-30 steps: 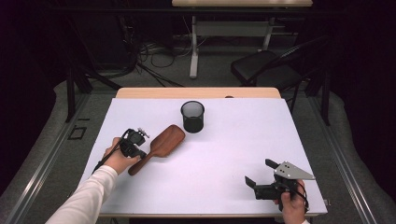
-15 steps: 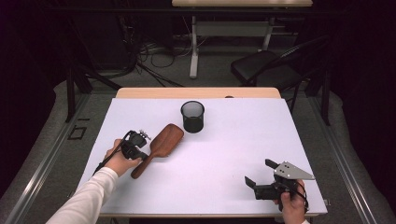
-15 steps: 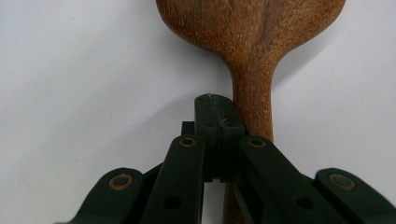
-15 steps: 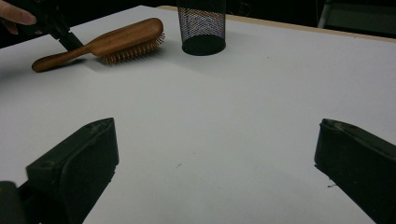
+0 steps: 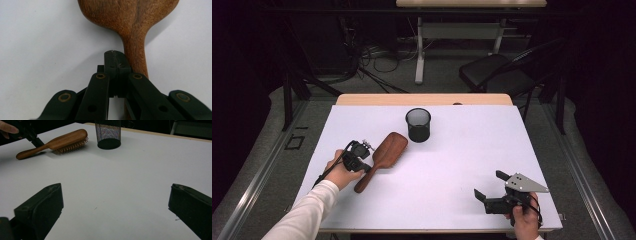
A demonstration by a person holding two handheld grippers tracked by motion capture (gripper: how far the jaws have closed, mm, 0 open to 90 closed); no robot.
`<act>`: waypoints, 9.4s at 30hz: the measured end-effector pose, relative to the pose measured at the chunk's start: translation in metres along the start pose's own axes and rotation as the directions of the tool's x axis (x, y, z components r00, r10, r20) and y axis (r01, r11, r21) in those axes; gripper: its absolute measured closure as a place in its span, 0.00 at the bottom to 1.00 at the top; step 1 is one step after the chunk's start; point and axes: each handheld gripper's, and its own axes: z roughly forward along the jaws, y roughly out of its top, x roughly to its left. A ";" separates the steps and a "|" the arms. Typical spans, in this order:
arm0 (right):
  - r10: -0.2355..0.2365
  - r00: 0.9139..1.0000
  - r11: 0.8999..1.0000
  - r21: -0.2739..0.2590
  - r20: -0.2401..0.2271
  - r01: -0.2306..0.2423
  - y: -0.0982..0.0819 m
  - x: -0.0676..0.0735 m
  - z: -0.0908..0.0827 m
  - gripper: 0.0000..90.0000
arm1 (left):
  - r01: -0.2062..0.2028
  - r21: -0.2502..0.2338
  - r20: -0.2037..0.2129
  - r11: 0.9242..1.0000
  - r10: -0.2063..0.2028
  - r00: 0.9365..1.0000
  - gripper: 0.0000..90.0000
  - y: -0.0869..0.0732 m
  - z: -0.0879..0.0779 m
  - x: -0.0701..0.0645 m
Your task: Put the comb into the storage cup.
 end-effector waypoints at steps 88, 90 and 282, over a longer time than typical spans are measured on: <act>-0.001 1.000 1.000 0.001 0.010 0.001 -0.001 0.000 0.001 0.00 | 0.151 -0.096 0.054 0.984 -0.146 0.988 0.11 0.017 -0.030 -0.008; -0.002 1.000 1.000 0.001 0.010 0.002 -0.001 0.000 0.001 0.00 | 0.152 -0.094 0.053 0.984 -0.148 0.988 0.04 0.018 -0.030 -0.008; -0.013 1.000 0.999 0.032 -0.004 0.013 -0.003 0.000 0.004 0.00 | 0.185 -0.635 0.176 0.750 -0.093 0.980 0.80 -0.017 -0.069 -0.044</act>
